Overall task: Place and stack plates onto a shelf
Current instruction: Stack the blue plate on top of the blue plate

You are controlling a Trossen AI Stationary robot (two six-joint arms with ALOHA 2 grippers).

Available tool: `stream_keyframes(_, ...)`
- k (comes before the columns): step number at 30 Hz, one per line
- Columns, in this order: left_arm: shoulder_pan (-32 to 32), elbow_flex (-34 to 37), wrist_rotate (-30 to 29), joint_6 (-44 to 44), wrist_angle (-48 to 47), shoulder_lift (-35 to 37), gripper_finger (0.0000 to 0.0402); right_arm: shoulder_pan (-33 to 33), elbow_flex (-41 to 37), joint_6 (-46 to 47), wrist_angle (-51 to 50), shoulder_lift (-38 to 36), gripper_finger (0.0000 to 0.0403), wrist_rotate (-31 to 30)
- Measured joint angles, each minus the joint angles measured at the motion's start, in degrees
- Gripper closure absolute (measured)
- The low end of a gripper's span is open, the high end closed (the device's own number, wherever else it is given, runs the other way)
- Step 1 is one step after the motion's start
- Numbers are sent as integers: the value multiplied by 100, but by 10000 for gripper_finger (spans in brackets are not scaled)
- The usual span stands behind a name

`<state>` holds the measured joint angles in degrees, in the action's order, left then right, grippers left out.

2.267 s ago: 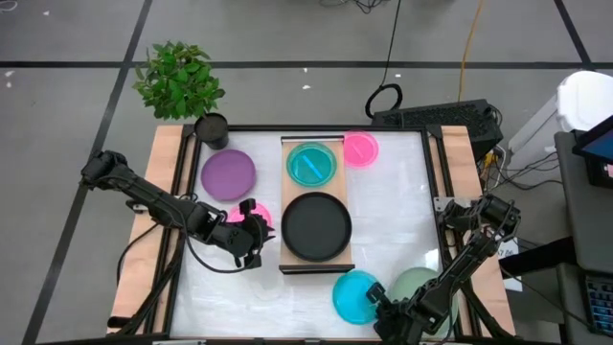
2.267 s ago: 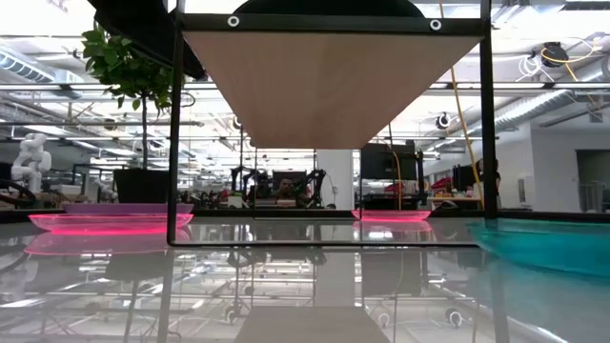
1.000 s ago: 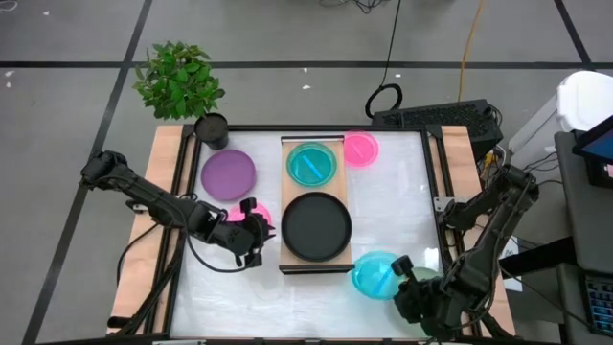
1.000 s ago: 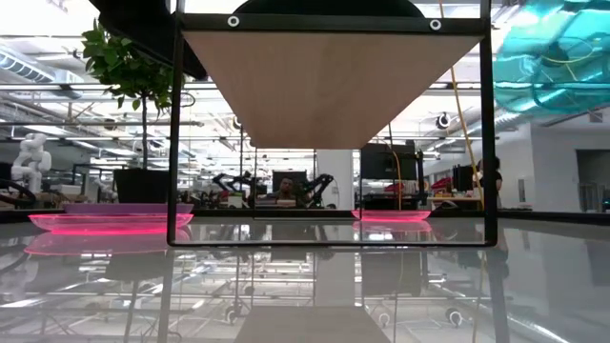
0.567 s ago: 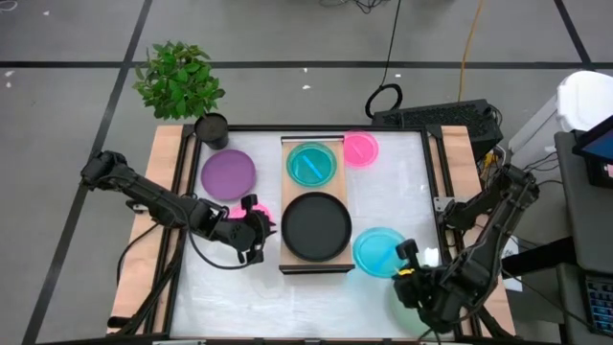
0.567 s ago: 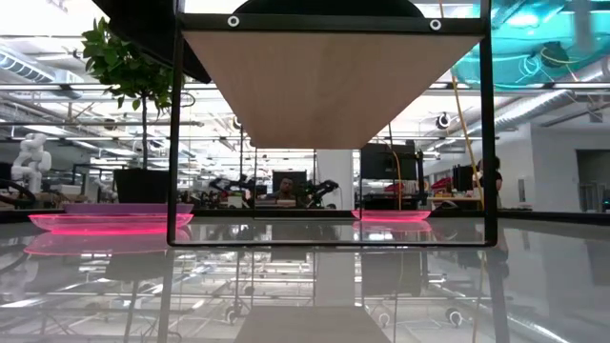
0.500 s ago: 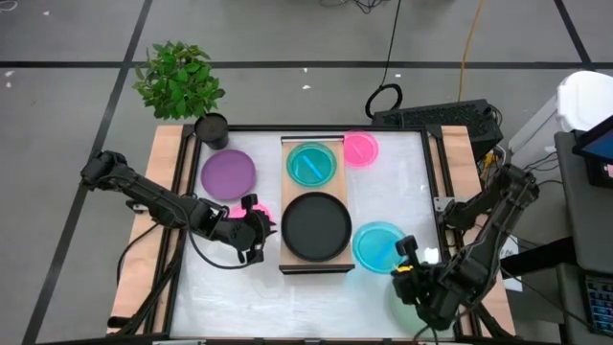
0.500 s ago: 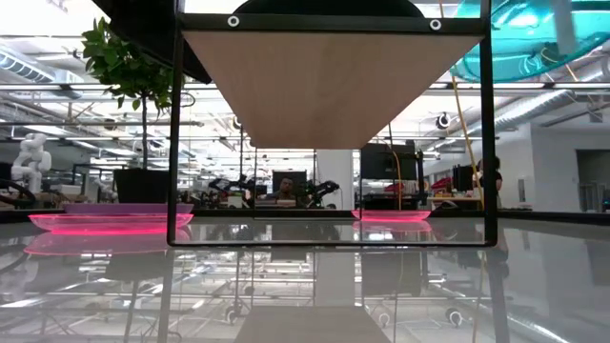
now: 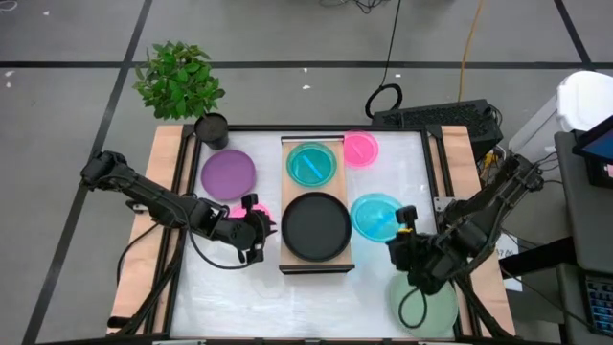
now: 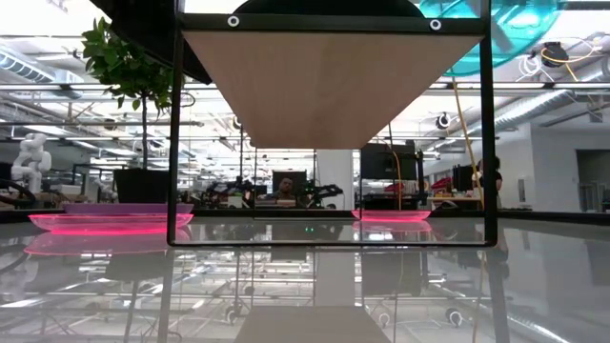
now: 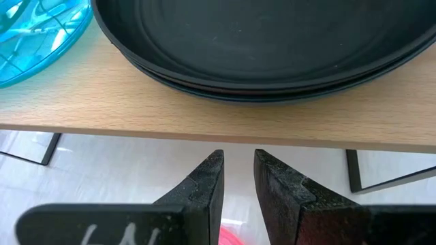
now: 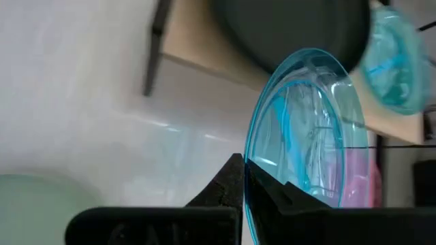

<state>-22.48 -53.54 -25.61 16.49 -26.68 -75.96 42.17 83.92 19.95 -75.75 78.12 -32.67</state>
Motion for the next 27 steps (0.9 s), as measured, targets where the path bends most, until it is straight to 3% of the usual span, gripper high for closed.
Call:
stream_keyframes(8,0,0,0,-4,-2,0,314,-799,0,-1284,259,-39,403,-354)
stream_keyframes(18,1,0,0,6,-81,1,314,-1969,0,-3519,1541,-34,403,-309)
stream_keyframes(27,0,0,0,13,-195,1,314,-2995,-2,-4948,2518,-34,403,651)
